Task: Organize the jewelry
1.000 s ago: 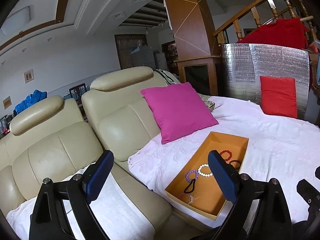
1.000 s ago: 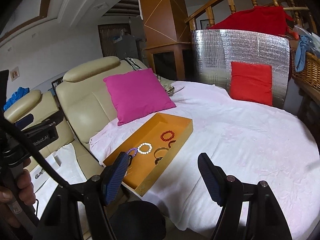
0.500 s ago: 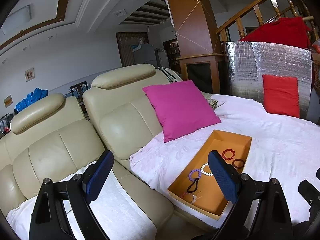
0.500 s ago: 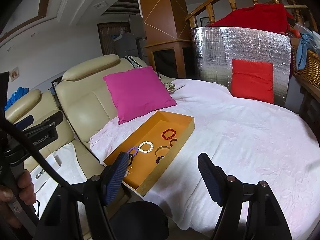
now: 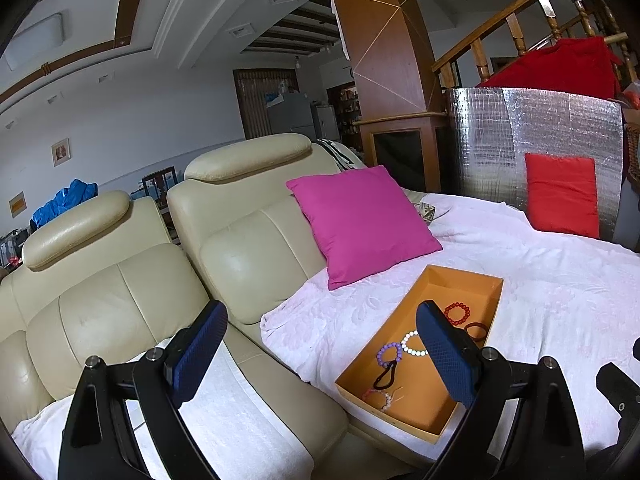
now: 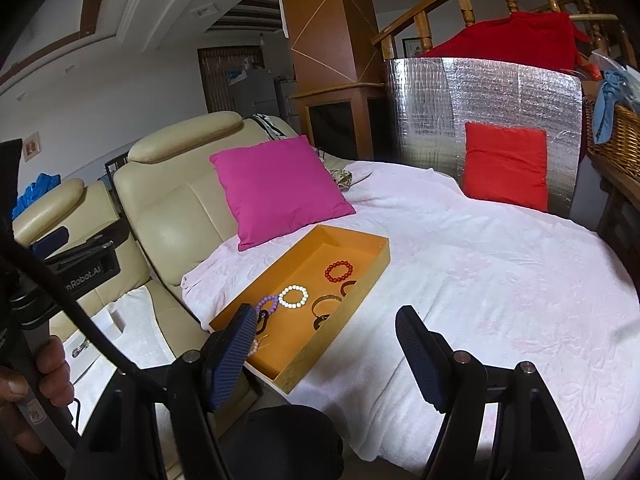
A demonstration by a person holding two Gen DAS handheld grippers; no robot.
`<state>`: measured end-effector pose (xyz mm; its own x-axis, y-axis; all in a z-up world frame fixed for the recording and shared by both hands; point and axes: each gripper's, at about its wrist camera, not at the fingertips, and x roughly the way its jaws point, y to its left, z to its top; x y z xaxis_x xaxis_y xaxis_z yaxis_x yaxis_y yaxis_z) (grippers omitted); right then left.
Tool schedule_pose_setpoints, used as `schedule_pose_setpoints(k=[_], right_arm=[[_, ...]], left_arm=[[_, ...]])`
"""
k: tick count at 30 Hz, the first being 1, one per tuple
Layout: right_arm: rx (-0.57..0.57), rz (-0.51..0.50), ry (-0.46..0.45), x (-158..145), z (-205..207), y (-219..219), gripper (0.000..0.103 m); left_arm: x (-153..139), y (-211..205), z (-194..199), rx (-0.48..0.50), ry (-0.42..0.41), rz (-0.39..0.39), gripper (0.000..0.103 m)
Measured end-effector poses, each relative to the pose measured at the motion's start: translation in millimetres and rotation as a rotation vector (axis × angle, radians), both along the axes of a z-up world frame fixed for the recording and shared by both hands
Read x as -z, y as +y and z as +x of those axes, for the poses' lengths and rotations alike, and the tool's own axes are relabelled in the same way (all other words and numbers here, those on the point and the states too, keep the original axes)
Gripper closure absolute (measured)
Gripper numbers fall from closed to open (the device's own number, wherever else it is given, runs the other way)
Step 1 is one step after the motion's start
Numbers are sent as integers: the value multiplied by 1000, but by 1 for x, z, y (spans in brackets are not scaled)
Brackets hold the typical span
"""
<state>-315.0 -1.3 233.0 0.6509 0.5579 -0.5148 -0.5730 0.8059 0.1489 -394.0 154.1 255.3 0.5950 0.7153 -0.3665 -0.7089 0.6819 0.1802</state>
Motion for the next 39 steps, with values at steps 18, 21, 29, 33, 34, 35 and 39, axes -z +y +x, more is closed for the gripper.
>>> schedule_pose_setpoints(k=[18, 21, 29, 33, 34, 35, 39], right_arm=[[-40, -85, -37, 0, 12, 37, 28], [-45, -91, -24, 6, 18, 43, 28], [-75, -135, -31, 16, 31, 61, 28], [-87, -136, -29, 18, 38, 66, 28], [-90, -135, -26, 19, 41, 67, 28], [-91, -133, -24, 20, 43, 68, 28], [-89, -126, -7, 24, 50, 71, 28]], left_arm=[[16, 17, 16, 12, 34, -28, 8], [19, 21, 20, 3, 38, -36, 8], [24, 35, 29, -19, 39, -54, 8], [25, 39, 34, -30, 49, -51, 8], [26, 40, 35, -33, 52, -49, 8], [26, 40, 37, -35, 56, -48, 8], [30, 42, 42, -39, 64, -56, 8]])
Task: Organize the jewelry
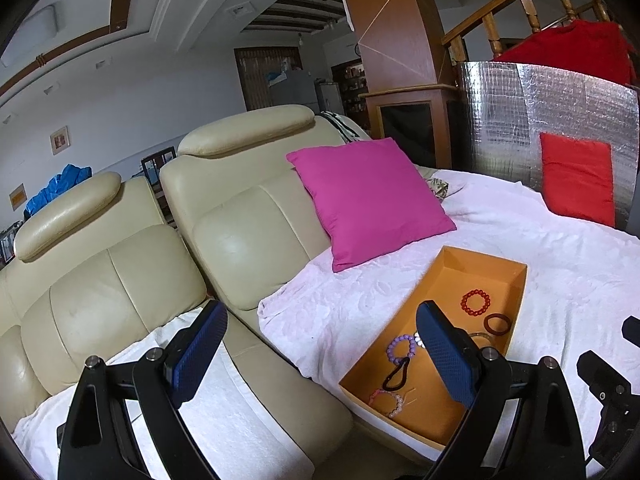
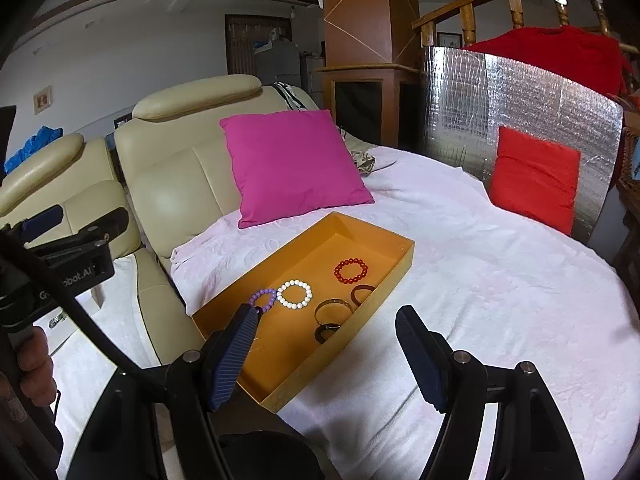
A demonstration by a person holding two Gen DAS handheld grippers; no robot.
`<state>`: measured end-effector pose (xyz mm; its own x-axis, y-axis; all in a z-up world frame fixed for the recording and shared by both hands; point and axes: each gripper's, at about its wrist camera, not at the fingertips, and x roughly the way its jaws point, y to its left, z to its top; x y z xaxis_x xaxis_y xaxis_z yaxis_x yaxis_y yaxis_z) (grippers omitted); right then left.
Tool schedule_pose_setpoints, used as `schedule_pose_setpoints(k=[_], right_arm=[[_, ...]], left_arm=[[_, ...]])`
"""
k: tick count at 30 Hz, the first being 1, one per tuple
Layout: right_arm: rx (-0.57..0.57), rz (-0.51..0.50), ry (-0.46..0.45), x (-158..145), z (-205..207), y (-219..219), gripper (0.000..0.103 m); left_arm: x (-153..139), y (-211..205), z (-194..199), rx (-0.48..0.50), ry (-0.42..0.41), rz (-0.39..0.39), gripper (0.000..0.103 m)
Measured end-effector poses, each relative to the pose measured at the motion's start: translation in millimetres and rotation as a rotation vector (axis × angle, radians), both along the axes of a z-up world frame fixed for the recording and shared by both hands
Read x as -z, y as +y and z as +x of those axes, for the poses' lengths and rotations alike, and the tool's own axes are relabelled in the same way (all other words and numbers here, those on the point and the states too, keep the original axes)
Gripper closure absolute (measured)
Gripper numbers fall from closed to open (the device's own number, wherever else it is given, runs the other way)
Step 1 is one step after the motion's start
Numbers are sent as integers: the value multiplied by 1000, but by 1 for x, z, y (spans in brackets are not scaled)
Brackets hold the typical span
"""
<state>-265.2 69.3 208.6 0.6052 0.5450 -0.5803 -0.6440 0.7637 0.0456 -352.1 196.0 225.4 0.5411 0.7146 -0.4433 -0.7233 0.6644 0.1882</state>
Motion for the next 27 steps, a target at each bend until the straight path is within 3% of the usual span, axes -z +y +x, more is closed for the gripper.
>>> schedule_pose_setpoints(k=[21, 25, 27], right_arm=[[16, 31, 5, 0, 5, -10, 28], [64, 75, 11, 3, 20, -37, 28], [133, 104, 5, 7, 37, -67, 27]], left_arm=[[1, -12, 13, 11, 27, 29, 8], [-1, -41, 43, 115, 32, 33, 8], [-2, -66, 74, 222, 27, 0, 8]])
